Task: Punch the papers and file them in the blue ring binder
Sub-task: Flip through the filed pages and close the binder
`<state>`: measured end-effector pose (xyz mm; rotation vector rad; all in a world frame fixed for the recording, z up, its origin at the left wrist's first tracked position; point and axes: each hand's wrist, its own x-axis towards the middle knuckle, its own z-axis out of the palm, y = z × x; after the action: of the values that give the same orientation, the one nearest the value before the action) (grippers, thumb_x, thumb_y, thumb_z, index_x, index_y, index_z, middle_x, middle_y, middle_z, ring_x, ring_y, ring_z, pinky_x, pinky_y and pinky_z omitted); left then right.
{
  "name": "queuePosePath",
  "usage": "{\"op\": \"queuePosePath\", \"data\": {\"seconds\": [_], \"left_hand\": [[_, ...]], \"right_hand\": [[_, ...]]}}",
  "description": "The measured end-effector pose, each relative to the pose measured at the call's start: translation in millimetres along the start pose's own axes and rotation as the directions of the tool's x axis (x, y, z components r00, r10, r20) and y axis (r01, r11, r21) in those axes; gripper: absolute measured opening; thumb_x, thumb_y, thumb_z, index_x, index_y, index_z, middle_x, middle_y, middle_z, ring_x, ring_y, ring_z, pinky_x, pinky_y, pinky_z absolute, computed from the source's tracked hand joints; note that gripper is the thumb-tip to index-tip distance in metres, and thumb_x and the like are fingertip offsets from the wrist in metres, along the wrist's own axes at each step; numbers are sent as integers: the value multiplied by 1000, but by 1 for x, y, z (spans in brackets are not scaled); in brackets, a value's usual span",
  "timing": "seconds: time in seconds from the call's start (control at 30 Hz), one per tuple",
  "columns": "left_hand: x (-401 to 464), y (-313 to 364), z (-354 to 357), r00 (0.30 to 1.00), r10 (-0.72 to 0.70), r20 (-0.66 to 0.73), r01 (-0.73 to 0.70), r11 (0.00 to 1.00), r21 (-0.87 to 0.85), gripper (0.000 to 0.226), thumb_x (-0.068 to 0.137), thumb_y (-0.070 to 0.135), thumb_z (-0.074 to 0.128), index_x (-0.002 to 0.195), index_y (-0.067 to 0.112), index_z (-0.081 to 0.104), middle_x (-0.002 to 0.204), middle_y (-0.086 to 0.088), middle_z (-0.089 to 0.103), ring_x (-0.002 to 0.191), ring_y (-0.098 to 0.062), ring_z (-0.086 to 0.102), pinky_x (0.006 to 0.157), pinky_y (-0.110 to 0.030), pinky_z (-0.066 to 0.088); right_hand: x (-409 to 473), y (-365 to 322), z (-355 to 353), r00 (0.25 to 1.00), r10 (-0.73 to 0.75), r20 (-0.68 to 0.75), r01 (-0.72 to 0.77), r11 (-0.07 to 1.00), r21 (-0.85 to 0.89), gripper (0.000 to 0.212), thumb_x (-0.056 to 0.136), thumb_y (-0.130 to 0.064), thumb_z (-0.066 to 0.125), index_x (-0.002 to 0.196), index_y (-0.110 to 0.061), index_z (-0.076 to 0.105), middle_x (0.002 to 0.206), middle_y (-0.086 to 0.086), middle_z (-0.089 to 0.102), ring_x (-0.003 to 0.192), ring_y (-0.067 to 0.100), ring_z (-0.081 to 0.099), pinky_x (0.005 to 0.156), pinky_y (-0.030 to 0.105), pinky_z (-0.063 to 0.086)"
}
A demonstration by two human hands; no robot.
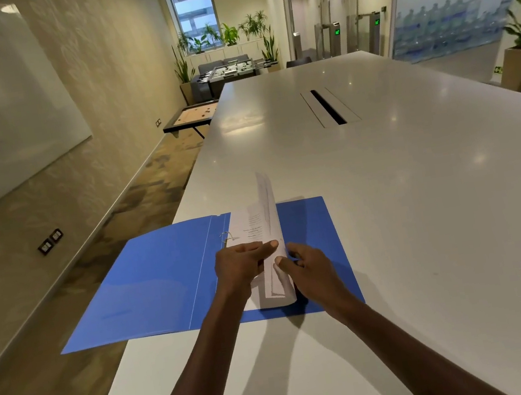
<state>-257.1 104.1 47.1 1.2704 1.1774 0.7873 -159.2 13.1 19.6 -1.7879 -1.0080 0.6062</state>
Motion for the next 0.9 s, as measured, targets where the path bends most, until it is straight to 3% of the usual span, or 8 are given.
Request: {"op": "queuePosePath", "data": {"seconds": [0.1, 0.27, 0.43, 0.57, 0.67, 0.8, 0.9], "left_hand": [[-4, 1, 2, 999, -11, 32, 12, 999, -33, 27, 71, 19, 84, 91, 3, 73, 93, -6, 72, 80, -25, 71, 58, -27, 59], [-3, 2, 1, 998, -34, 48, 36, 999, -29, 22, 79, 10, 78, 100, 8, 71, 99, -4, 68, 81, -19, 67, 58, -27, 55], [0, 5, -5, 1000, 7, -13, -6, 997, 76, 15, 74, 16, 82, 85, 12, 73, 89, -5, 72, 81, -23, 69, 61, -31, 55], [3, 18, -17, 996, 78, -52, -70, 988, 136, 19, 70, 21, 86, 82, 11, 74, 84, -7, 75, 76, -25, 73, 68, -36, 60], [2, 38, -36, 986, 141, -84, -123, 975, 186, 21, 73, 21, 83, 89, 9, 75, 81, -7, 75, 71, -24, 73, 62, -31, 58], [4, 67, -78, 965, 210, -158, -164, 951, 263, 18, 78, 20, 79, 94, 15, 72, 77, -4, 69, 61, -14, 60, 51, -20, 47], [10, 79, -115, 944, 262, -201, -189, 928, 321, 20, 78, 17, 79, 97, 14, 72, 81, -7, 68, 64, -15, 57, 56, -23, 45]], "right_hand": [[4, 8, -2, 1000, 27, 3, -27, 998, 57, 31, 94, -38, 55, 116, -17, 59, 114, -2, 66, 92, 16, 65, 69, 16, 50], [6, 11, -13, 990, 140, 11, -138, 956, 258, 26, 96, -39, 51, 100, -16, 62, 98, 1, 68, 89, 27, 67, 80, 39, 59], [7, 9, -23, 976, 210, 51, -215, 911, 353, 29, 99, -45, 40, 93, -23, 57, 82, -6, 65, 72, 9, 63, 56, 18, 49], [7, 13, -24, 978, 203, 45, -206, 920, 333, 33, 100, -43, 39, 93, -16, 56, 82, -6, 63, 73, 8, 59, 59, 20, 47], [7, 17, -22, 979, 194, 58, -202, 919, 339, 38, 99, -44, 41, 102, -12, 61, 95, 2, 70, 83, 14, 66, 66, 26, 52], [6, 20, -22, 981, 187, 43, -191, 924, 332, 24, 99, -40, 43, 88, -22, 55, 87, -3, 64, 77, 9, 61, 59, 17, 45], [4, 20, -22, 984, 177, 29, -177, 934, 311, 24, 99, -39, 43, 83, -24, 52, 83, -9, 60, 77, 9, 59, 58, 15, 43]]}}
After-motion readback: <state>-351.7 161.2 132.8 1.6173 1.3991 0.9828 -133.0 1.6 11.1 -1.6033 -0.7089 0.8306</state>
